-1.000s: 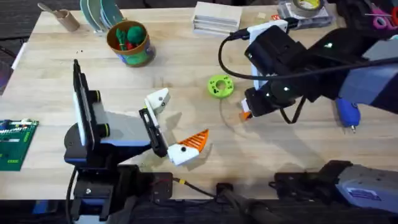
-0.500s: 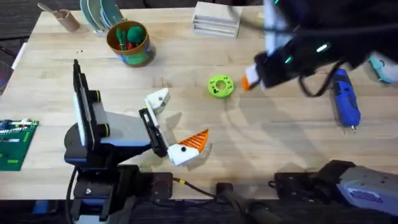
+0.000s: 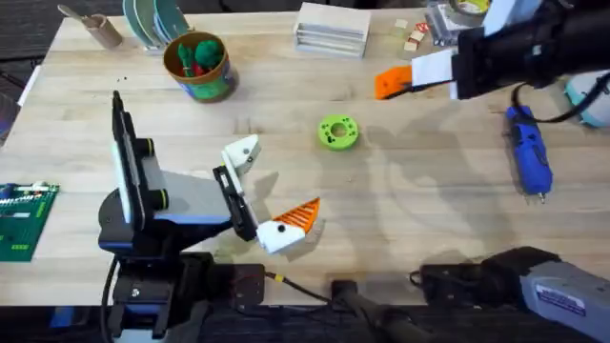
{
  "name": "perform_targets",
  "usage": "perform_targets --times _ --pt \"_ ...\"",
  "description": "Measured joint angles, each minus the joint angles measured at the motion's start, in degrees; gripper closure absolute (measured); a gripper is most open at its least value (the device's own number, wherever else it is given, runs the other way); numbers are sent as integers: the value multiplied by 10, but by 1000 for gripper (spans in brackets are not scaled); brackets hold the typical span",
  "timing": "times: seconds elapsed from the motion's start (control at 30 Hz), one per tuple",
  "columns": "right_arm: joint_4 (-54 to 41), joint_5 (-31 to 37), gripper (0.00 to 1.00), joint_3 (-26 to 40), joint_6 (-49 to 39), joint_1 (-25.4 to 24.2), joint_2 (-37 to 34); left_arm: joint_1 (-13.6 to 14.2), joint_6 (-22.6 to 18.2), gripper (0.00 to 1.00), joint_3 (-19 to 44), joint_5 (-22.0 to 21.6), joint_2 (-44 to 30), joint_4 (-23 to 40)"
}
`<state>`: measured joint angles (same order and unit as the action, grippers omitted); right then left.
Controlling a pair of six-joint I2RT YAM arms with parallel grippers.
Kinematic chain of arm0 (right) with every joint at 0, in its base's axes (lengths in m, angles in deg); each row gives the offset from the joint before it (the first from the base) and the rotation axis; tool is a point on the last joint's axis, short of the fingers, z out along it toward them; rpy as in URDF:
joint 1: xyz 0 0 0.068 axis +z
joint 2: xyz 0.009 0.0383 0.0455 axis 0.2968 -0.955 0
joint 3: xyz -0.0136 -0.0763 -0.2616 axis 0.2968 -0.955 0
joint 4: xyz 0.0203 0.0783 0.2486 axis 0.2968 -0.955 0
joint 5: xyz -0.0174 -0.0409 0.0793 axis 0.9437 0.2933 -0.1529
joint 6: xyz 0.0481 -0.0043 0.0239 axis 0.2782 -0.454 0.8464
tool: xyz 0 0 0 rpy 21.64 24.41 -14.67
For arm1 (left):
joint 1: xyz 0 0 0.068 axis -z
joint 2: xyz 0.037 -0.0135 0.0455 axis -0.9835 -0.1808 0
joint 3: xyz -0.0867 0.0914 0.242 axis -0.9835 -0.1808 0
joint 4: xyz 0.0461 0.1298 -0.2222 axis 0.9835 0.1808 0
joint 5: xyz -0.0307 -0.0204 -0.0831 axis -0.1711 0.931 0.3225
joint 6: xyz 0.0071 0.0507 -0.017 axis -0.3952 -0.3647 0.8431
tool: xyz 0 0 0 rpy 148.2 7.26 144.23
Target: Pick up the gripper from the table and insert it into the empty holder that is missing its gripper. Then pick up a screw, insert it into the mounting hole, and use the screwdriver to tighten it. Finally, clean up the table by picking up the vegetable and placing it into the bucket.
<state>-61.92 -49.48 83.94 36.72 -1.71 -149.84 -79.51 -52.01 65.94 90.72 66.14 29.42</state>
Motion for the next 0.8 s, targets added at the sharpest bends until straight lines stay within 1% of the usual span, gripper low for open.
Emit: perform_targets --times 0.1,0.23,0.37,0.4,0.43,0.47,0.6,0.8 --pt "77 -81 986 -52 1 -18 0 0 0 8 0 0 0 0" --pt "194 -189 986 -130 24 -21 -7 0 0 8 0 0 0 0" --pt "305 -297 986 -189 65 -21 -39 0 0 8 0 0 0 0" --pt "340 -358 987 -201 94 -21 -72 0 0 8 0 0 0 0" --pt "351 -379 987 -202 103 -20 -84 0 0 8 0 0 0 0" --pt "391 -454 987 -202 134 -13 -124 0 0 8 0 -1 0 0" --pt "410 -511 987 -203 160 -3 -160 0 0 8 0 -1 0 0" --pt "476 -562 987 -203 206 22 -194 0 0 7 0 -1 0 0"
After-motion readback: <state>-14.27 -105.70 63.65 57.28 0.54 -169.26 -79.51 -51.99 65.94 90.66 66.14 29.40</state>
